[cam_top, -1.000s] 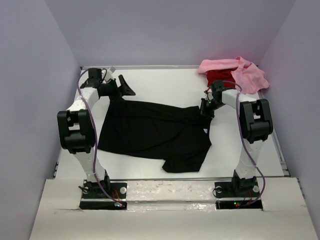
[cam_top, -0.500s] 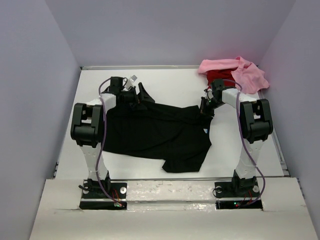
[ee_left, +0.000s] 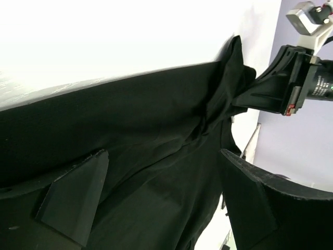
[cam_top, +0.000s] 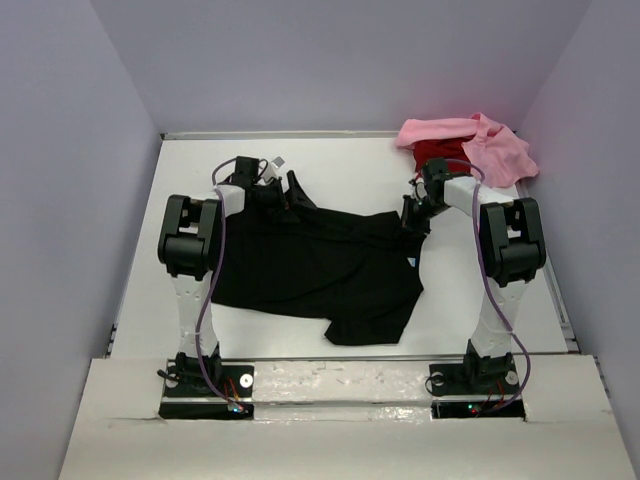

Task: Fold and stack the t-shirts
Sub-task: Fold the tshirt

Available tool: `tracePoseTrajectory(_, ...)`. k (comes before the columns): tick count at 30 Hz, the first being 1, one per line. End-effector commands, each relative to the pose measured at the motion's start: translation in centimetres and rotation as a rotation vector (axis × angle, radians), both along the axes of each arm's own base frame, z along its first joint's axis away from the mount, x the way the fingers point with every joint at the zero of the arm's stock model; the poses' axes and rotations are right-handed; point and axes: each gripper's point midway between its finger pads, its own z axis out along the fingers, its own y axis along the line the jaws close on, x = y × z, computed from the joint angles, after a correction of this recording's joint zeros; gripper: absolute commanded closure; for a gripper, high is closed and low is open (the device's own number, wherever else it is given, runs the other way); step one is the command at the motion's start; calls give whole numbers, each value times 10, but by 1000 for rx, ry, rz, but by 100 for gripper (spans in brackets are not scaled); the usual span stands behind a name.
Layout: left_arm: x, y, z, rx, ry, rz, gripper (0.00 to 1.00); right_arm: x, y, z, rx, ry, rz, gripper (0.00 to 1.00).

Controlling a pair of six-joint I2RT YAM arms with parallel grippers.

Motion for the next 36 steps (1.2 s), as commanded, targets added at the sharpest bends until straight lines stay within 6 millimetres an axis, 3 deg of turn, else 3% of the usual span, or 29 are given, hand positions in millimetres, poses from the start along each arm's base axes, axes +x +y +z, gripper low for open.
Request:
tracePoseTrajectory(1,-3,8,-2,68,-20,-8,1,15,0,16,-28,-60,14,100)
tracePoseTrajectory(2,-7,12,-7,92,1,-7,1,17,0,18,-29,-59,9,100)
tracePoseTrajectory(4,-9,19,-17,152,-2,-5,1,24,2,29,-20,-78,5,82)
tracePoseTrajectory(7,-13,26,-22,190,13,-2,1,28,3,42,-16,-104,6,71)
tracePoseTrajectory(8,-14,30,-24,195,15,-2,1,32,-1,46,-16,-114,-5,54)
tracePoseTrajectory(11,-16,33,-23,201,15,-2,1,36,-11,48,-31,-122,-21,32)
tracePoseTrajectory(15,-18,36,-21,208,9,-11,1,40,-18,45,-20,-122,-25,30)
tracePoseTrajectory(21,-26,40,-16,229,3,-26,1,57,-2,38,101,-169,9,30)
tracePoseTrajectory(28,-34,44,-14,233,6,-35,1,92,27,39,332,-236,89,31)
tracePoseTrajectory(36,-33,44,-6,230,4,-33,1,146,20,47,367,-343,102,31)
